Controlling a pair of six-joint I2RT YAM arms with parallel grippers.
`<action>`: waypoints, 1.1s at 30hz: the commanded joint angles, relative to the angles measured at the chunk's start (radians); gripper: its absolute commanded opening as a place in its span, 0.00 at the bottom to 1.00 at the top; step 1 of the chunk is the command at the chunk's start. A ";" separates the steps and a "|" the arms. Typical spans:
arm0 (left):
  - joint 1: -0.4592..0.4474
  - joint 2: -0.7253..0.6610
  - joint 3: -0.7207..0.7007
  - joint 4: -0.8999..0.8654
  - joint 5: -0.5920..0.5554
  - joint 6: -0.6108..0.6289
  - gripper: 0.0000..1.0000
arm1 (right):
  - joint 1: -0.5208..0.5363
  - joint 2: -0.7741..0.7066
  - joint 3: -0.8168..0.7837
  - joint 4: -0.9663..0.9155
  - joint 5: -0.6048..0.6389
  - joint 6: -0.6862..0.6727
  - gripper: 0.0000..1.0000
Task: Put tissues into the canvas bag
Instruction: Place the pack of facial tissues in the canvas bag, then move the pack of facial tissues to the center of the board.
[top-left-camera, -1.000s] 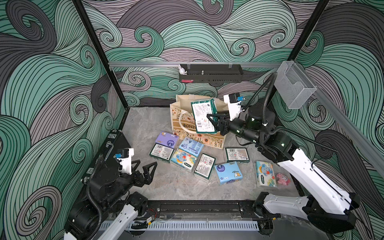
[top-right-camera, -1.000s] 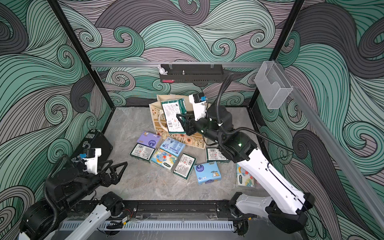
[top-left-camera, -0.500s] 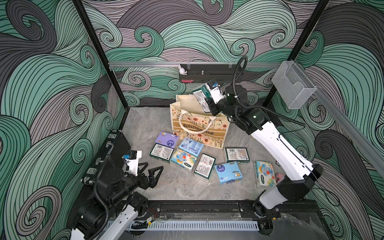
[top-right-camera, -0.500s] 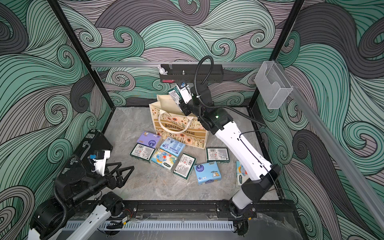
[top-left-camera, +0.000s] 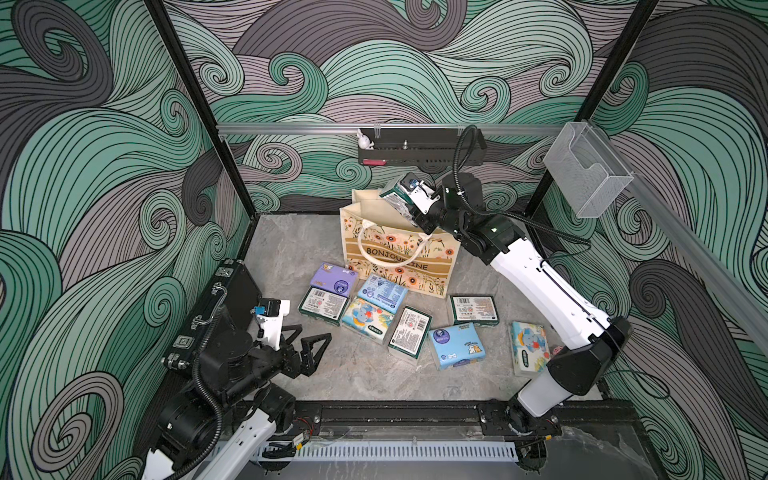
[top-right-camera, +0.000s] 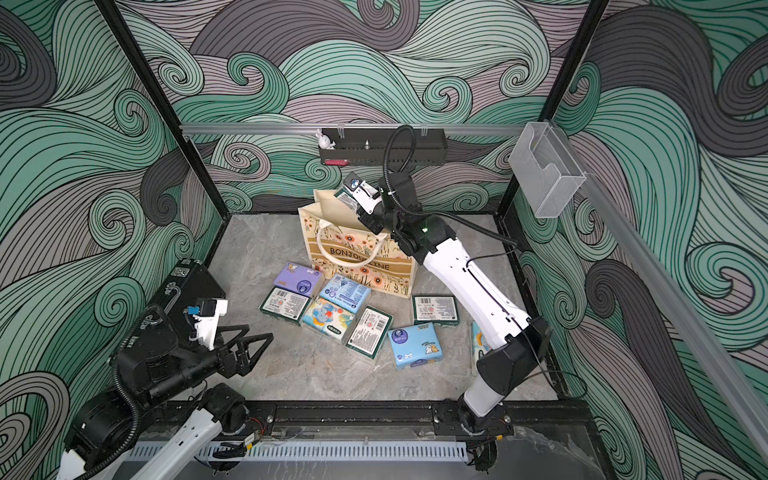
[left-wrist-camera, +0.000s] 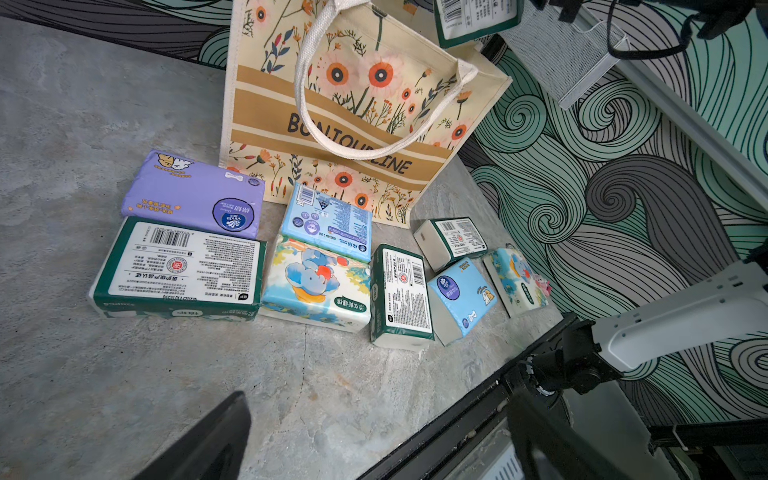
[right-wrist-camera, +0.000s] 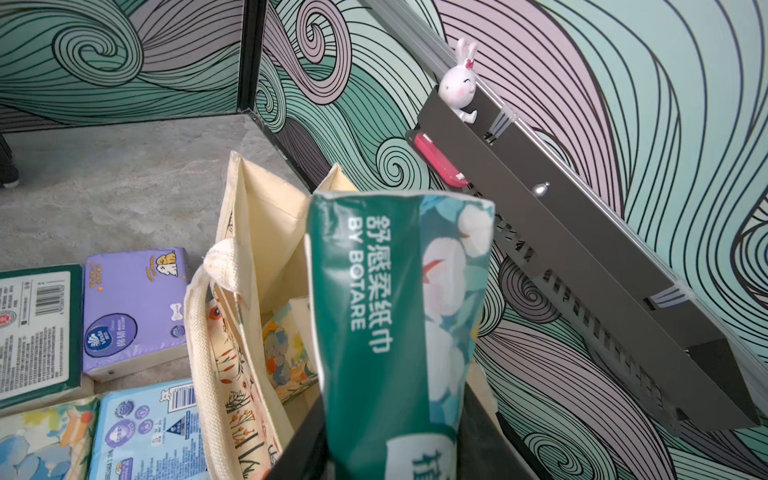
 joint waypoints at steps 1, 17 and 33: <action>-0.001 0.003 0.003 0.019 0.019 0.015 0.98 | 0.001 0.015 0.002 0.038 -0.009 -0.053 0.45; -0.002 0.004 0.000 0.019 0.021 0.013 0.98 | 0.002 -0.109 -0.044 -0.020 -0.041 0.164 0.88; -0.001 0.291 0.001 0.031 0.137 0.040 0.99 | 0.001 -0.912 -0.964 -0.149 -0.184 0.825 1.00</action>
